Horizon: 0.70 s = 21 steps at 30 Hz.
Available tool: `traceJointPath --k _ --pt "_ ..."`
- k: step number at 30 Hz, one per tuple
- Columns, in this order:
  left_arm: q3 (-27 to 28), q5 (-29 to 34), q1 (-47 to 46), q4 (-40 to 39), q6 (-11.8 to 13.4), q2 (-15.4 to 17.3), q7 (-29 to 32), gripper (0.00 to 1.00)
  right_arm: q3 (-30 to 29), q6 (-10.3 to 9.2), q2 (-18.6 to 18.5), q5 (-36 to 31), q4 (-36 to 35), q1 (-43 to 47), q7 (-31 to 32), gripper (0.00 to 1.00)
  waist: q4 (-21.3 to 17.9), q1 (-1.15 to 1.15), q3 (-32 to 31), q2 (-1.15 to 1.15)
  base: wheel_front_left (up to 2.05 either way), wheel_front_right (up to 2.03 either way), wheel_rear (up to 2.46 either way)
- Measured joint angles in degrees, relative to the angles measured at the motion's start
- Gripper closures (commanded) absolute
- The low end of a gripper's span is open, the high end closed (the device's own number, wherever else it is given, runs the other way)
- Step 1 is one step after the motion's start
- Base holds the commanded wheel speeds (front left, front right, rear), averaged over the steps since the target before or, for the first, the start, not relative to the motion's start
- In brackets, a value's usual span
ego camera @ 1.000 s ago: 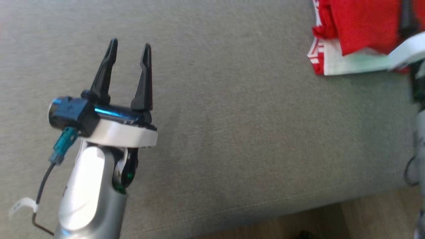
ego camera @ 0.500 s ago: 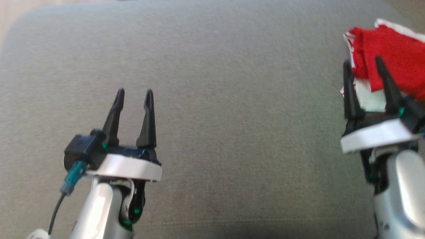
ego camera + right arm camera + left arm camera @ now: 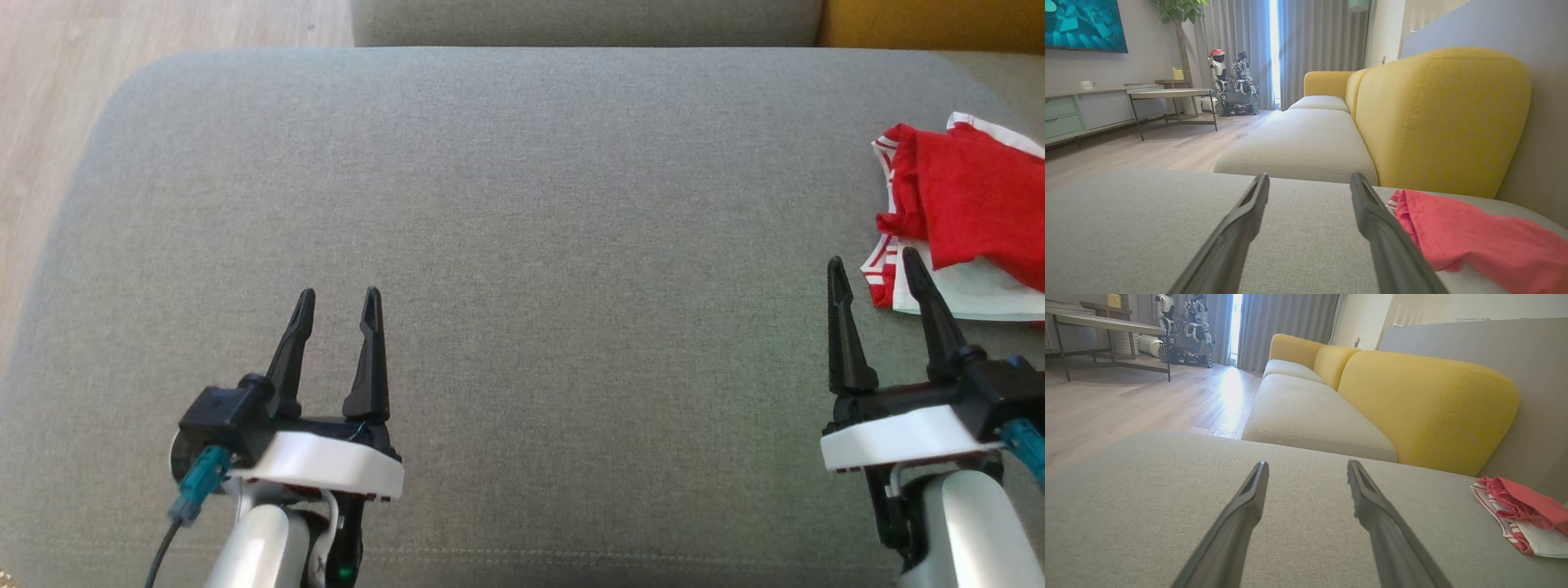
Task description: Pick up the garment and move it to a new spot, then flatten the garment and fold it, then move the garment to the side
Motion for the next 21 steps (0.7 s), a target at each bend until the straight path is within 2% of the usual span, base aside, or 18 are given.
traceJointPath --k 8,13,21 --pt "0.13 1.23 0.02 -0.71 0.32 0.01 0.0 0.0 -0.22 -0.01 0.88 -0.78 -0.02 0.02 -0.71 0.0 -0.31 0.0 -0.25 0.0 0.0 0.0 0.0" --pt "0.97 2.07 -0.03 -3.98 1.83 0.01 0.0 0.0 -0.38 -0.01 1.07 -0.78 -0.01 0.02 -0.96 0.0 -0.39 0.0 0.35 0.0 0.0 0.0 0.0" --pt "0.79 2.07 -0.01 -3.05 1.78 0.01 0.0 0.0 -0.36 -0.01 1.15 -0.77 0.1 0.02 -1.22 0.0 -0.46 0.0 0.68 0.0 0.0 0.0 0.0"
